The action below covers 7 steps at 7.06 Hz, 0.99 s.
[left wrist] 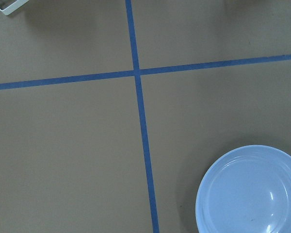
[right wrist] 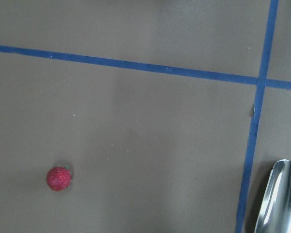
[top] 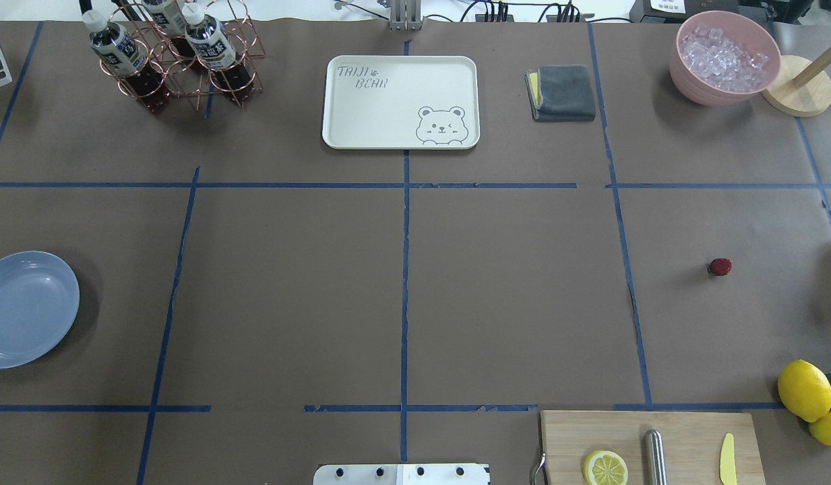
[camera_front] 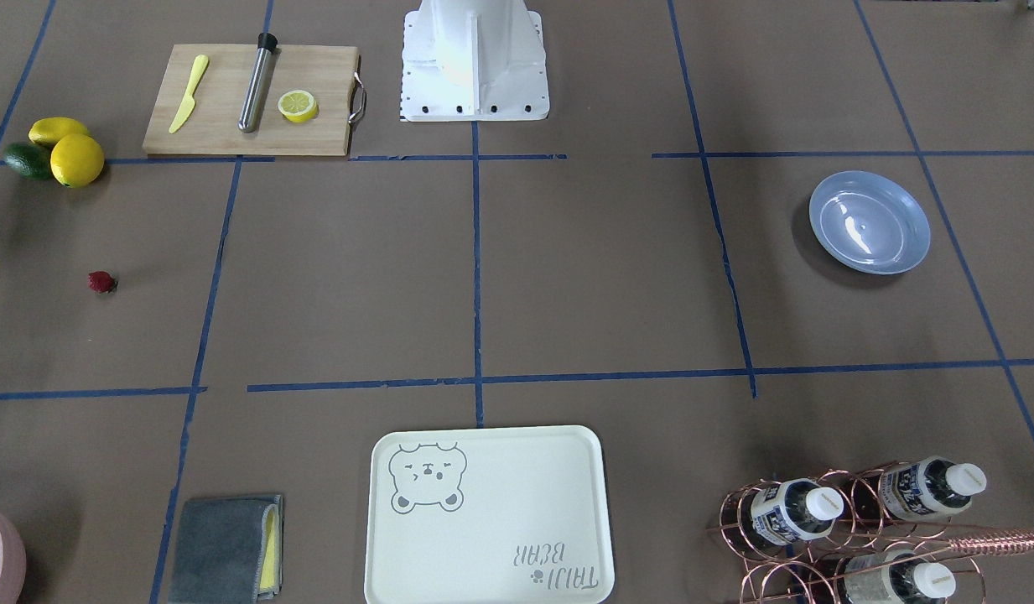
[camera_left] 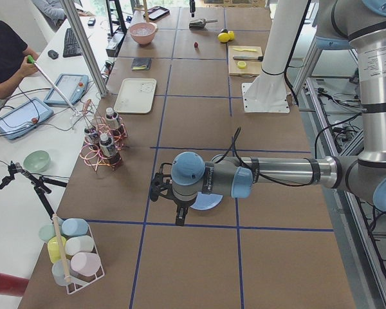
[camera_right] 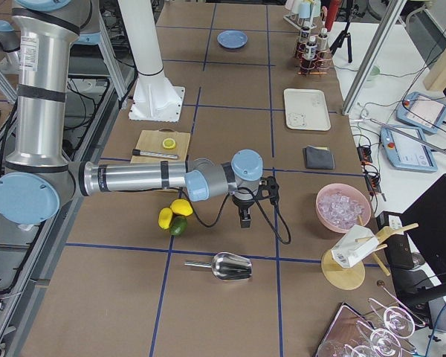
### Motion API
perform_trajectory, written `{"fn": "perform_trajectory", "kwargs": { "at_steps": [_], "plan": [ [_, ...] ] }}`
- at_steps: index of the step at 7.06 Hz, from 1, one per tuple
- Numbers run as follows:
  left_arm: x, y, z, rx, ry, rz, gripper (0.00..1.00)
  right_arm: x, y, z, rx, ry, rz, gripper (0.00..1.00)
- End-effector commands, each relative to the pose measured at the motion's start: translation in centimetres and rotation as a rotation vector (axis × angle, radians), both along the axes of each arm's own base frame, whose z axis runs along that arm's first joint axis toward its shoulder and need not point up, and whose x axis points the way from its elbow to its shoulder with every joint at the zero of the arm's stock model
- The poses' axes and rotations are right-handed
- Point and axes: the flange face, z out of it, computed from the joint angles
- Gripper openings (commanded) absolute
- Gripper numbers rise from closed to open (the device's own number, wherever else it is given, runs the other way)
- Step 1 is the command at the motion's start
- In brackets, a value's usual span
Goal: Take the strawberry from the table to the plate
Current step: 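Lower the left gripper toward the rim of the light blue plate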
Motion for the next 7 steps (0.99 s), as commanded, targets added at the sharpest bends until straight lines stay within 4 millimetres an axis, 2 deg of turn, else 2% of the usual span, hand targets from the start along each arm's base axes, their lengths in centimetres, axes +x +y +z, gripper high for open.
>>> {"fn": "perform_trajectory", "kwargs": {
  "at_steps": [1,3,4,5,6,7],
  "plan": [
    [0.2,-0.8,-2.5,0.066,-0.032,0.017,1.0,0.7,-0.4,-0.9,0.009,-0.009,0.018,1.0],
    [0.7,0.4,-0.2,0.025,-0.033,0.03,1.0,2.3,-0.4,-1.2,0.001,-0.031,0.05,1.0],
    [1.8,0.5,0.1,0.011,-0.032,0.054,1.0,2.7,-0.4,-1.2,-0.01,-0.029,0.057,1.0],
    [2.0,0.5,0.1,0.012,-0.023,0.062,1.0,2.8,-0.3,-1.2,-0.006,-0.02,0.061,1.0],
    [2.1,0.7,1.4,0.014,-0.021,0.07,1.0,2.8,-0.1,-0.9,-0.013,-0.023,0.06,1.0],
    [2.1,0.6,1.0,0.07,-0.017,0.073,1.0,2.8,0.2,-0.9,-0.011,-0.031,0.058,1.0]
  ]
}}
